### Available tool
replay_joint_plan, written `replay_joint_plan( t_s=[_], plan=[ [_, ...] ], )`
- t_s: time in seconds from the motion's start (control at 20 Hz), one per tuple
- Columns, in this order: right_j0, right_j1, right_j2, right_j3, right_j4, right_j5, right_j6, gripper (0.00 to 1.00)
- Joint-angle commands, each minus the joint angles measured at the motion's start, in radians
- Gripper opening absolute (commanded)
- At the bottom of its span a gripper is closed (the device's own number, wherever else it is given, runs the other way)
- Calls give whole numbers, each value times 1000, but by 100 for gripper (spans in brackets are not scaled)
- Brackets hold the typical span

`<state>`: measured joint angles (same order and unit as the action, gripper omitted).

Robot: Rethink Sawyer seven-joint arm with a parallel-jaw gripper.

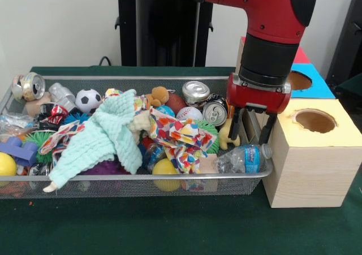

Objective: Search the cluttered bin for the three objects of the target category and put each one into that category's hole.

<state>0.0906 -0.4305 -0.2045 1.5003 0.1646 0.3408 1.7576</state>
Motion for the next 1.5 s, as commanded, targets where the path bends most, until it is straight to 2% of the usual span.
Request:
replay_joint_plan(
  t_s=[0.05, 0.25, 0.55, 0.7, 1.25, 1.5],
  plan=[
    [-24, 45, 126, -1, -2, -14, 121, 100],
    [-28, 28, 142, 12, -5, -11, 113, 100],
    [11, -44, 112, 30, 18, 136, 135, 100],
    [24, -61, 106, 29, 28, 177, 150, 100],
    [17, -94, 127, 52, 36, 197, 151, 100],
    [1, -62, 140, 43, 29, 110, 147, 100]
  ],
)
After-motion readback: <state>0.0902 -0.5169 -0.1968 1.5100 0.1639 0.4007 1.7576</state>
